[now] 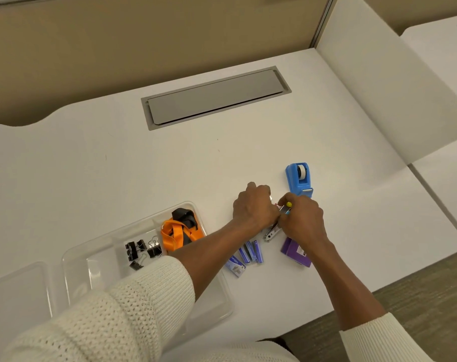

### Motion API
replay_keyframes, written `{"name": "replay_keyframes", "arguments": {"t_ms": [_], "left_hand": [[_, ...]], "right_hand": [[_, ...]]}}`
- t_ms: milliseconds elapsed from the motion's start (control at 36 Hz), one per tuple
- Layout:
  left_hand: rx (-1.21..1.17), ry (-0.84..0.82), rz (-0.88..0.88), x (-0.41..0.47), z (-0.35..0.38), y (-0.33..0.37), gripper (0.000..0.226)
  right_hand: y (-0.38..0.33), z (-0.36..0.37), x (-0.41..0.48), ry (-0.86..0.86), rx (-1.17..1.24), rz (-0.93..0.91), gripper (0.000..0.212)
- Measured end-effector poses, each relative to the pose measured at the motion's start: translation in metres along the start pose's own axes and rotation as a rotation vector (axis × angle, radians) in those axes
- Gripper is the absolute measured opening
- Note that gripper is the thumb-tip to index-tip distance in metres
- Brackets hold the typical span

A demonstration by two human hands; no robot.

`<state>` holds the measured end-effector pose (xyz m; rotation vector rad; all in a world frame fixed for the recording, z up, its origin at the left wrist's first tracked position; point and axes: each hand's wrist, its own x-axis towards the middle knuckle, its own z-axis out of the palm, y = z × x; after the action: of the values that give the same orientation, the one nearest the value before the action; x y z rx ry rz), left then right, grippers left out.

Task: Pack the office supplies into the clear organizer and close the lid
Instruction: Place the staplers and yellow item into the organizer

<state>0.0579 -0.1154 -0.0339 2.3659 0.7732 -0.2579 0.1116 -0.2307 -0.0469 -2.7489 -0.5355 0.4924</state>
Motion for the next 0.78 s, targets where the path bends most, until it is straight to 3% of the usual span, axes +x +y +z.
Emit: {"name": "replay_keyframes", "arguments": {"t_ms": [222, 444, 694, 778], "left_hand": [[0.110, -0.008, 0.070, -0.006, 0.001, -0.001, 0.036], [0.110, -0.023, 0.023, -0.010, -0.001, 0.002, 0.045], [0.072, 0.037, -0.004, -0.011, -0.001, 0.002, 0.025], [0.009, 0.033, -0.008, -0.010, -0.007, -0.003, 0.028]], "right_hand": [[0.005, 0.001, 0.005, 0.055, 0.056, 0.026, 0.018], [-0.004, -0.009, 0.013, 0.012, 0.108, 0.124, 0.013], [-0.017, -0.011, 0.013, 0.032, 0.109, 0.164, 0.011], [-0.017, -0.014, 0.014, 0.023, 0.164, 0.190, 0.010]]}}
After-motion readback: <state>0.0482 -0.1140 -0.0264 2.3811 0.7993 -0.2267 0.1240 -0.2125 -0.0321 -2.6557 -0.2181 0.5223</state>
